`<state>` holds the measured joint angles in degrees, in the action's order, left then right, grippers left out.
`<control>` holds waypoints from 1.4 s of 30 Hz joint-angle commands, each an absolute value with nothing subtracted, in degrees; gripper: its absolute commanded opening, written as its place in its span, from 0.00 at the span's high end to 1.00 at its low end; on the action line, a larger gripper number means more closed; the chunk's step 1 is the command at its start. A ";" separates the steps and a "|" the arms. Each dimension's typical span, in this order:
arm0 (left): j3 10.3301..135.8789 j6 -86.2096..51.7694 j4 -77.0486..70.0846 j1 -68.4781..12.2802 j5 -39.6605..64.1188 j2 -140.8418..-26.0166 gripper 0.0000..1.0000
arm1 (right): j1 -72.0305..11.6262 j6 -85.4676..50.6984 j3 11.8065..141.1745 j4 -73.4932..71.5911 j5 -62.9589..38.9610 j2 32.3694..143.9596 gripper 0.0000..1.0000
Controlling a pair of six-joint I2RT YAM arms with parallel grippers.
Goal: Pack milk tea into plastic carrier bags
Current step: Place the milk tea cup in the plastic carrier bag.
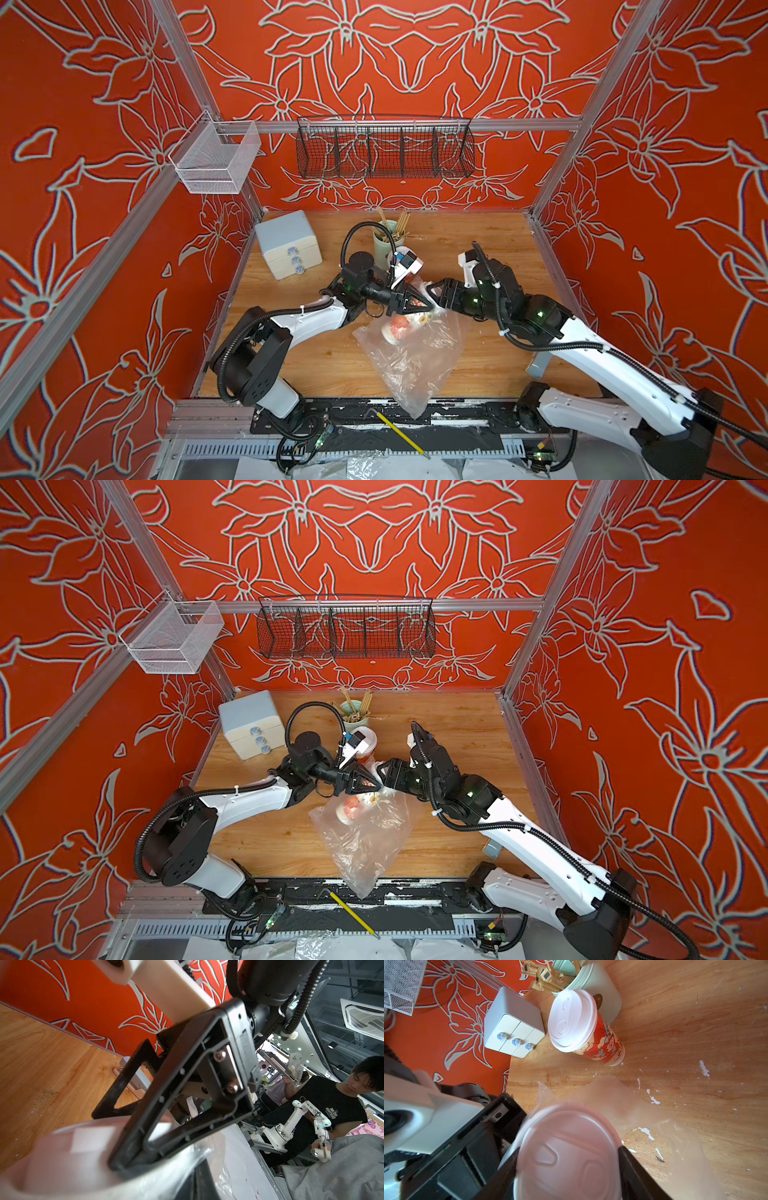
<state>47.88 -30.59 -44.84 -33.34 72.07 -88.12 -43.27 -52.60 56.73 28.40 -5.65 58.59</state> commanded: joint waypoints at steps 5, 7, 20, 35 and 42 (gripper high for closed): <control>50.94 -25.27 -46.03 -33.22 66.53 -81.80 1.00 | -43.34 -52.28 55.35 36.88 -12.47 58.70 1.00; 50.75 -23.26 -43.02 -33.22 66.70 -80.24 1.00 | -42.63 -51.76 55.72 38.10 -12.94 59.12 1.00; 52.54 -17.28 -35.87 -33.23 67.15 -78.28 1.00 | -40.62 -47.35 57.92 36.01 -24.31 64.68 1.00; 55.58 -18.97 -38.58 -33.55 69.17 -86.36 1.00 | -40.61 -47.89 58.72 32.04 -25.60 60.31 1.00; 56.84 -19.12 -39.18 -34.27 69.35 -88.32 1.00 | -41.26 -45.62 59.71 36.15 -21.49 61.70 1.00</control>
<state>55.48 -19.33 -38.20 -33.56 70.46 -87.05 -40.16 -47.68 57.28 35.81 -21.78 61.49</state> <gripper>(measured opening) 0.047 0.679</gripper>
